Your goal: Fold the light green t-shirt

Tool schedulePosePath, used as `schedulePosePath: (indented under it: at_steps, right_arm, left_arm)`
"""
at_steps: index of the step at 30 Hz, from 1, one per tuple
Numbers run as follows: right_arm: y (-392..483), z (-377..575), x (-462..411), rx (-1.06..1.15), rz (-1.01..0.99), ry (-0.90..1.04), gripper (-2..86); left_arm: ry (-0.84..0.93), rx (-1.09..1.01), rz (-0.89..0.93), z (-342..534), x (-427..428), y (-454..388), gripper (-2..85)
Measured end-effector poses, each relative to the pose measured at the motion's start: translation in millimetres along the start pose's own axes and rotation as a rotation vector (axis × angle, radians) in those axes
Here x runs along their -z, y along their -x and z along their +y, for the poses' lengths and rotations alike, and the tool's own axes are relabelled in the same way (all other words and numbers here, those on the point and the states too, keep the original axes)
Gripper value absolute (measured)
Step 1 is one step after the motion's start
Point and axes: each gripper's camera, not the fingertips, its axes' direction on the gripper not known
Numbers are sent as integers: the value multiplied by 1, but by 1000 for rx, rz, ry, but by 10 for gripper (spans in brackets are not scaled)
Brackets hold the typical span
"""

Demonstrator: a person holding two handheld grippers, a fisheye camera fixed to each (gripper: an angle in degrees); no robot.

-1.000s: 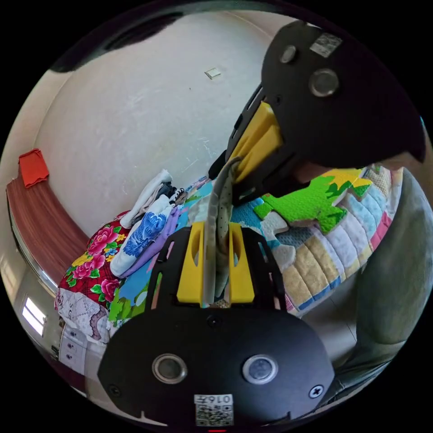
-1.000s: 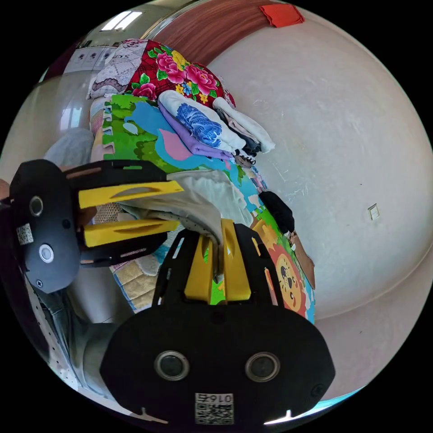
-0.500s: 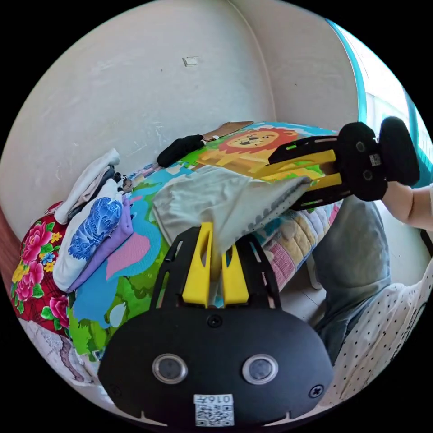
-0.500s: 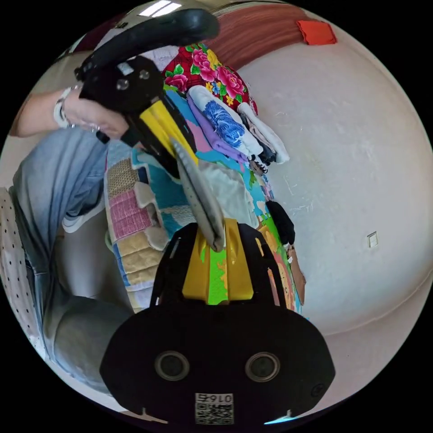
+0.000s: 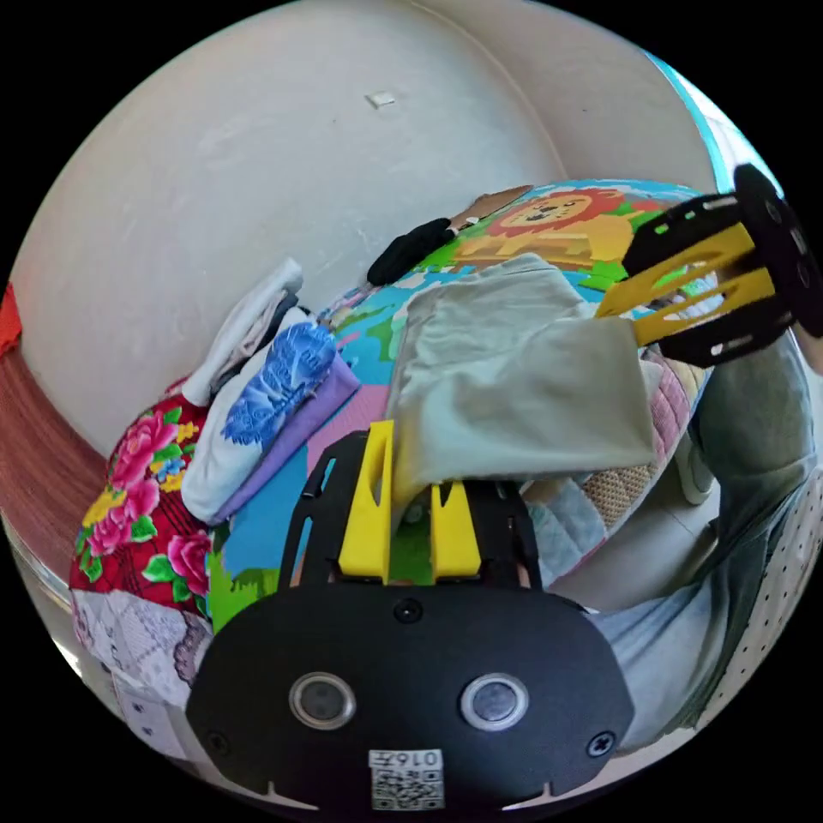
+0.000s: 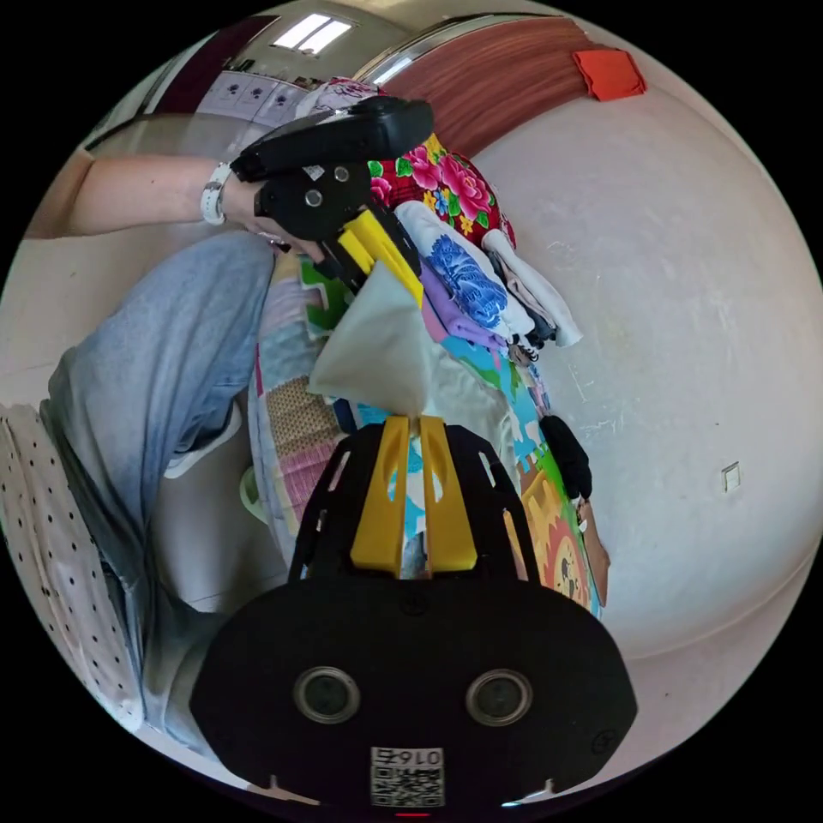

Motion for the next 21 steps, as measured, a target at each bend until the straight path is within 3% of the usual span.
schedulePosePath:
  at_steps: [4, 9, 11, 14, 19, 21]
  right_arm:
    - [-7, -25, -16, -111, -27, 32, 8]
    - [-43, -27, -27, -239, -158, 32, 7]
    - [-60, -23, -31, -271, -220, 23, 7]
    - [-73, -20, -34, -269, -255, 22, 7]
    - [-81, -19, -39, -245, -220, 38, 7]
    - [-83, -19, -39, -226, -221, 40, 7]
  left_arm:
    - [-10, 104, 30, 33, 14, 6, 82]
    - [-17, 38, -132, 65, 53, -36, 84]
    - [-43, 0, -118, 65, 69, -55, 82]
    - [-96, -65, -85, 52, 94, -86, 84]
    - [-86, -104, -212, 21, 110, -122, 123]
    - [-107, -96, -154, 17, 120, -136, 125]
